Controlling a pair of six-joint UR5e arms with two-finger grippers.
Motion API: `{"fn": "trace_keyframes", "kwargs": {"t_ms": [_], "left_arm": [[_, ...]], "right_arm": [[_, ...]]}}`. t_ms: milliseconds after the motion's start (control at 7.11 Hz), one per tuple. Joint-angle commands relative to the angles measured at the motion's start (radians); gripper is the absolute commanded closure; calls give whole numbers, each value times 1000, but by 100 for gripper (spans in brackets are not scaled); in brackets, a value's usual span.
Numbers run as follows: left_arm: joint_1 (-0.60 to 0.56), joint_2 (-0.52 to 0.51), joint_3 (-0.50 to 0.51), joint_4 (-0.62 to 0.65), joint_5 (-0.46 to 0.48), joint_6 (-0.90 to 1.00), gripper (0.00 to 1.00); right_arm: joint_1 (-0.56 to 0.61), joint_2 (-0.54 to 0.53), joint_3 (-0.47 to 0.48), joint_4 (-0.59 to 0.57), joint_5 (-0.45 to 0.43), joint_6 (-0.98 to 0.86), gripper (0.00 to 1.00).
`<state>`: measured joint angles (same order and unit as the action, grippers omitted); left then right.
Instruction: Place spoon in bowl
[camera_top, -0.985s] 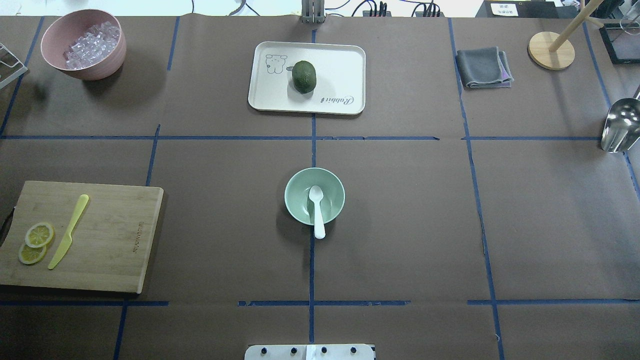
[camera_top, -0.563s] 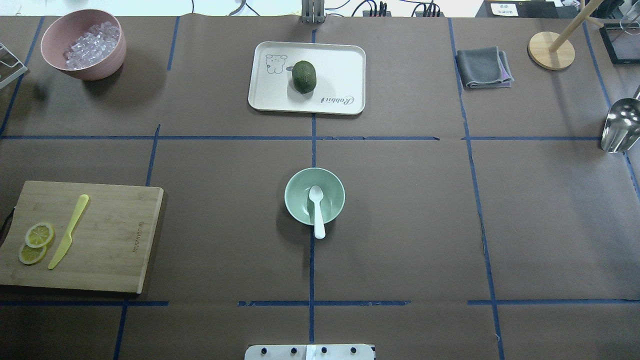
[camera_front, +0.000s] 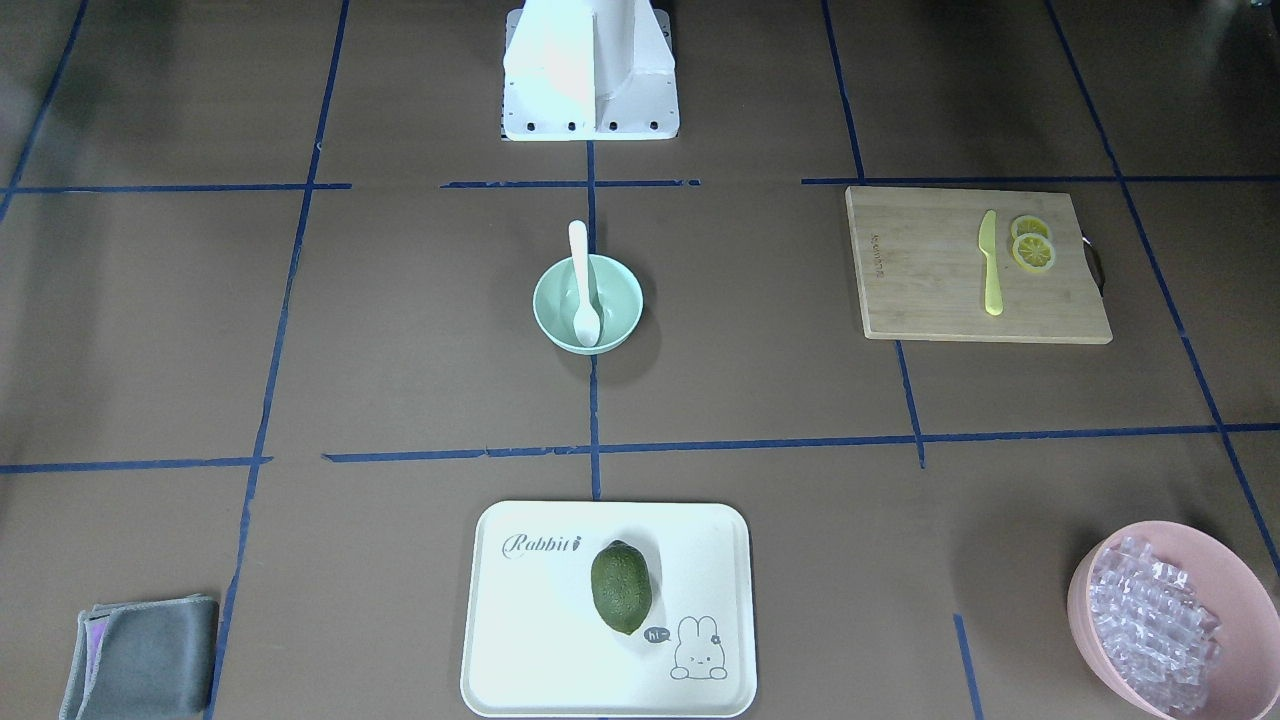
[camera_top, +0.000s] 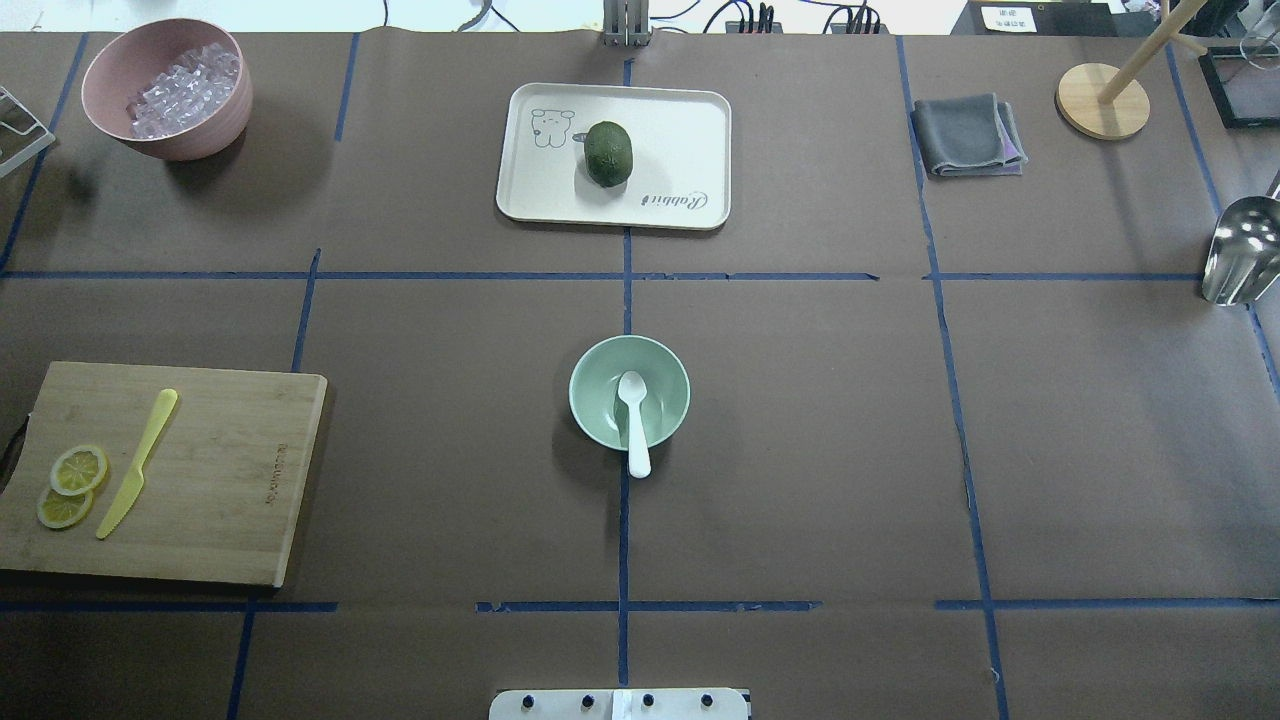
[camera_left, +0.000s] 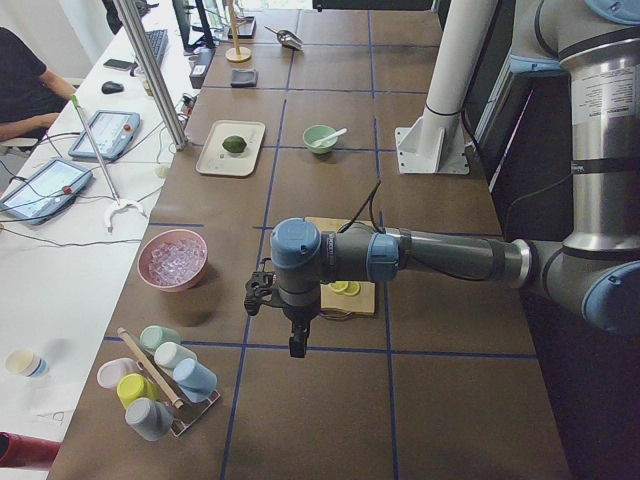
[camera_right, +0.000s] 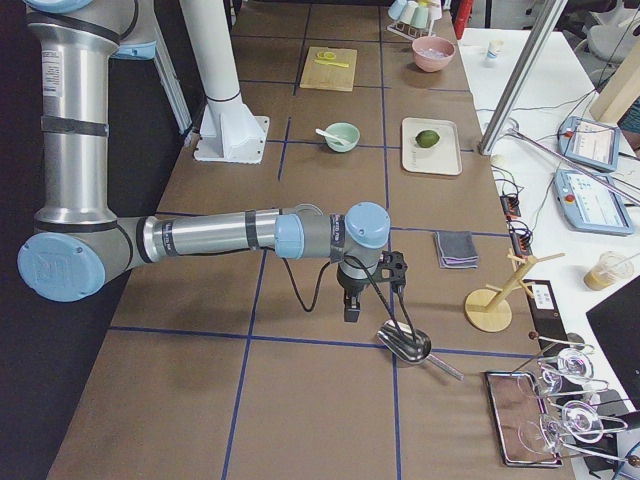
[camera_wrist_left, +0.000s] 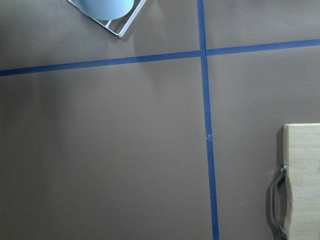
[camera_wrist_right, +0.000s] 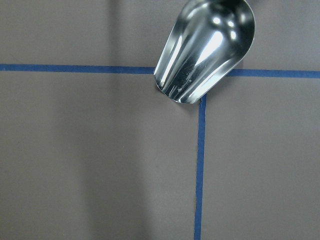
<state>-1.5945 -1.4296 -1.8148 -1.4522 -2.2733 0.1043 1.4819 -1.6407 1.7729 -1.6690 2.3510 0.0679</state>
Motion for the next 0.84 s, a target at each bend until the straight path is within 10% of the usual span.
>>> {"fn": "trace_keyframes", "kwargs": {"t_ms": [0,704], "left_arm": [[2,-2,8,3,1,0,0],[2,12,17,4,8,-2,0]], "right_arm": [[0,-1,0,0,1,0,0],[0,-2,-1,0,4,1,0]]}}
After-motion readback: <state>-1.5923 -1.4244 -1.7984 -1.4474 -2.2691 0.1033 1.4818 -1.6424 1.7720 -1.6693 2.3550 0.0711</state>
